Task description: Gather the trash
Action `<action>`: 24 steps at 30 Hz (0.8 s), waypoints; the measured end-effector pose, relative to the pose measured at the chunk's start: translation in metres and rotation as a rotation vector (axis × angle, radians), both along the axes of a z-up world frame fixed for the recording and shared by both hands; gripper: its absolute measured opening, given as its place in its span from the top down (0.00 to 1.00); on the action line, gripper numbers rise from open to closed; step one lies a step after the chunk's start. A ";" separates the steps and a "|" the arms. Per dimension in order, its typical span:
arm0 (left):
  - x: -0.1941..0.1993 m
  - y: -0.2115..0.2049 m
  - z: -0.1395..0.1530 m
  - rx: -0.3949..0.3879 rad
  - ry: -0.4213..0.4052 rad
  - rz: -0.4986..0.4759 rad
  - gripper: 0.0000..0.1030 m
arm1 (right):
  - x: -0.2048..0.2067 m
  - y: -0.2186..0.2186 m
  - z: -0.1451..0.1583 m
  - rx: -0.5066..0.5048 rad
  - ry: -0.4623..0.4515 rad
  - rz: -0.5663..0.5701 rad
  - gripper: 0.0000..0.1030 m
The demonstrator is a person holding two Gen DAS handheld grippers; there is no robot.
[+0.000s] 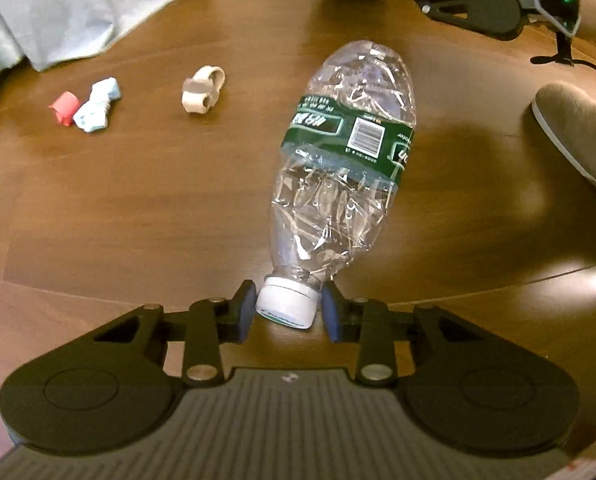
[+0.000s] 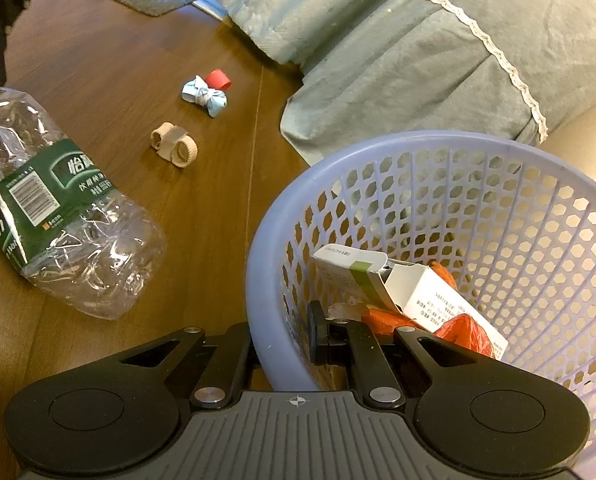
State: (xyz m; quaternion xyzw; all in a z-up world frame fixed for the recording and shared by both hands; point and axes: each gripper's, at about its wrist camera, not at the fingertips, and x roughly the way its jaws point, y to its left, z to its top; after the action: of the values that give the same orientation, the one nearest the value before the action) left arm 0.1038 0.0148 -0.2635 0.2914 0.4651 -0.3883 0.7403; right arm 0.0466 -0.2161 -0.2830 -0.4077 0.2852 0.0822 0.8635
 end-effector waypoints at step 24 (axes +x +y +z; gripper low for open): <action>-0.008 0.001 0.000 -0.143 -0.047 0.095 0.73 | -0.002 -0.001 -0.001 -0.001 0.001 0.002 0.94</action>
State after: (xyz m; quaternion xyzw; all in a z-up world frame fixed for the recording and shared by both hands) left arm 0.0955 0.0163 -0.2637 0.2246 0.4322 -0.3781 0.7873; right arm 0.0445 -0.2170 -0.2845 -0.4084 0.2855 0.0830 0.8631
